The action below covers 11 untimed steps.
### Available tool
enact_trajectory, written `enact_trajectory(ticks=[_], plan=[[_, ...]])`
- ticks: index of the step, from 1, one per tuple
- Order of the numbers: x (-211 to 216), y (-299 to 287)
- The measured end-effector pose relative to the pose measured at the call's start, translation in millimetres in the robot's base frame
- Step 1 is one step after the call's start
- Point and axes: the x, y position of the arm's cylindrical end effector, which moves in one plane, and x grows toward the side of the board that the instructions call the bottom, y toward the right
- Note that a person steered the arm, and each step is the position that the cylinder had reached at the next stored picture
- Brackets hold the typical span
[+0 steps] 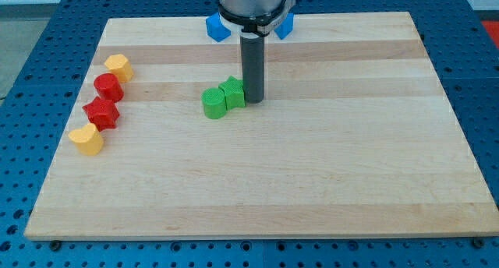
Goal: Push the blue triangle downwards
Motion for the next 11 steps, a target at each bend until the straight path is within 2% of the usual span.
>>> enact_trajectory(ticks=[1, 2, 3, 5, 6, 8, 11], plan=[[-5.9, 51.2], [-48.0, 119.1], [-96.1, 144.2], [-200.5, 136.8], [-213.9, 115.1], [-196.5, 67.4], [-127.1, 62.3]])
